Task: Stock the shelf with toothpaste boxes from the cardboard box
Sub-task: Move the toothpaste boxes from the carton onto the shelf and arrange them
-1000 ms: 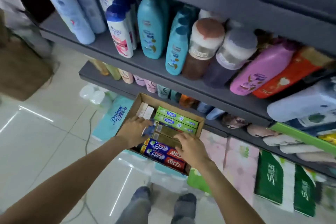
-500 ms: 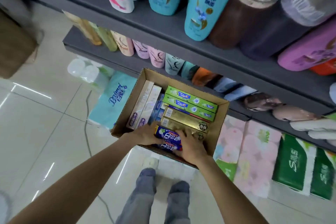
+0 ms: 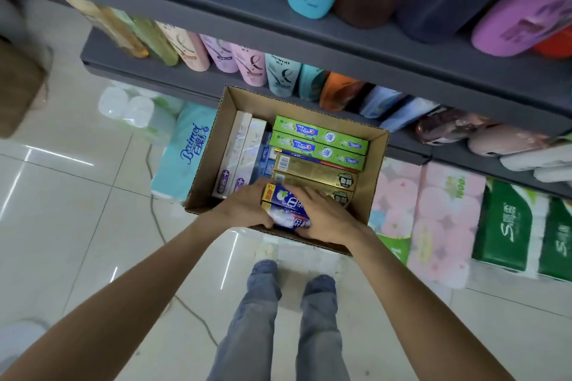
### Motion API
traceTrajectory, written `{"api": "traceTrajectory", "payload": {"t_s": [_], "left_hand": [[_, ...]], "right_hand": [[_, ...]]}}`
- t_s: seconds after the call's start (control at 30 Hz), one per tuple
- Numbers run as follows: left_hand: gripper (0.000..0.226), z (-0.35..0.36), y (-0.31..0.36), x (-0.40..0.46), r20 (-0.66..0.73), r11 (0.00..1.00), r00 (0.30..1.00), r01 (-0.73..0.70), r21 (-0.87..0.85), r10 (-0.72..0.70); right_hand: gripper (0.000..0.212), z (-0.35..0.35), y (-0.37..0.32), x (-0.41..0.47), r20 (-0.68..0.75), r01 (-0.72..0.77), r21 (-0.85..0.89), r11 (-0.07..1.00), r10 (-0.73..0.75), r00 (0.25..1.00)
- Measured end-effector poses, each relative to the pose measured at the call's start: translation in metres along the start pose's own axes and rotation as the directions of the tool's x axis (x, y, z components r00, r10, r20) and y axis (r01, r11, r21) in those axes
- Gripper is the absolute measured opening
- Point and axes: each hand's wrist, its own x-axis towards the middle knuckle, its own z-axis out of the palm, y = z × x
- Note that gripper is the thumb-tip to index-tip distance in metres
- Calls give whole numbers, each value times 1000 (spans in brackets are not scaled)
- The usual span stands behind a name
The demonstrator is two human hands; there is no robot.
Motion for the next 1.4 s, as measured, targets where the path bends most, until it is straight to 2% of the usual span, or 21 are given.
{"api": "traceTrajectory", "payload": {"t_s": [0.07,0.13,0.23,0.3,0.37,0.43,0.5,0.6,0.7,0.73,0.8,0.87,0.93,1.03,1.13,1.17,1.27,1.4], "left_hand": [[84,-2,1,-5,-33,994,999,-35,-106,32],[85,-4,1,-9,-75,990,997,-44,-137,34],[89,-3,2,-9,-196,995,980,25,-101,-45],[102,-3,11,-14,-221,969,971,39,-243,-94],[98,-2,23,-23,-203,835,975,-34,-549,-93],[95,1,36,-38,-170,696,985,-128,-707,9],[103,6,49,-54,-156,717,978,-210,-665,141],[96,9,75,-72,-208,797,953,-299,-525,221],[94,-5,102,-91,-401,870,882,-383,-311,246],[90,-14,108,-100,-430,876,870,-387,-288,242],[77,-37,117,-118,-390,845,894,-376,-381,223],[71,-59,123,-136,-277,806,935,-337,-487,223],[68,-74,126,-152,-180,786,949,-315,-532,258],[74,-85,133,-171,-62,801,961,-258,-540,268],[81,-88,143,-185,28,821,961,-218,-528,273],[84,-87,145,-188,44,813,963,-200,-546,266],[77,-89,148,-195,-24,742,977,-177,-647,212],[52,-91,153,-208,-122,665,977,-210,-717,177]], "right_hand": [[103,-5,-4,1,-7,24,-29,999,-24,1000],[107,-10,-8,0,-37,30,-53,998,-32,999],[107,-15,-14,-6,-119,16,1,1000,-16,993],[106,-20,-19,-14,-189,-8,79,997,23,982],[107,-30,-26,-22,-289,-35,230,973,103,952],[105,-45,-36,-30,-397,-25,468,883,236,887],[97,-64,-48,-38,-462,48,684,727,381,801],[81,-89,-70,-50,-468,180,845,504,532,705],[77,-111,-96,-70,-443,274,889,366,543,714],[75,-118,-102,-77,-441,296,893,338,536,719],[70,-132,-112,-92,-452,333,890,310,523,723],[70,-143,-119,-107,-457,342,887,309,495,739],[66,-152,-124,-122,-427,336,904,265,489,761],[61,-166,-130,-143,-418,353,908,223,496,761],[79,-178,-130,-157,-439,344,898,276,492,752],[78,-181,-130,-164,-444,336,894,296,488,751],[56,-188,-124,-185,-468,346,881,323,490,735],[49,-189,-105,-208,-510,424,859,287,554,658]]}}
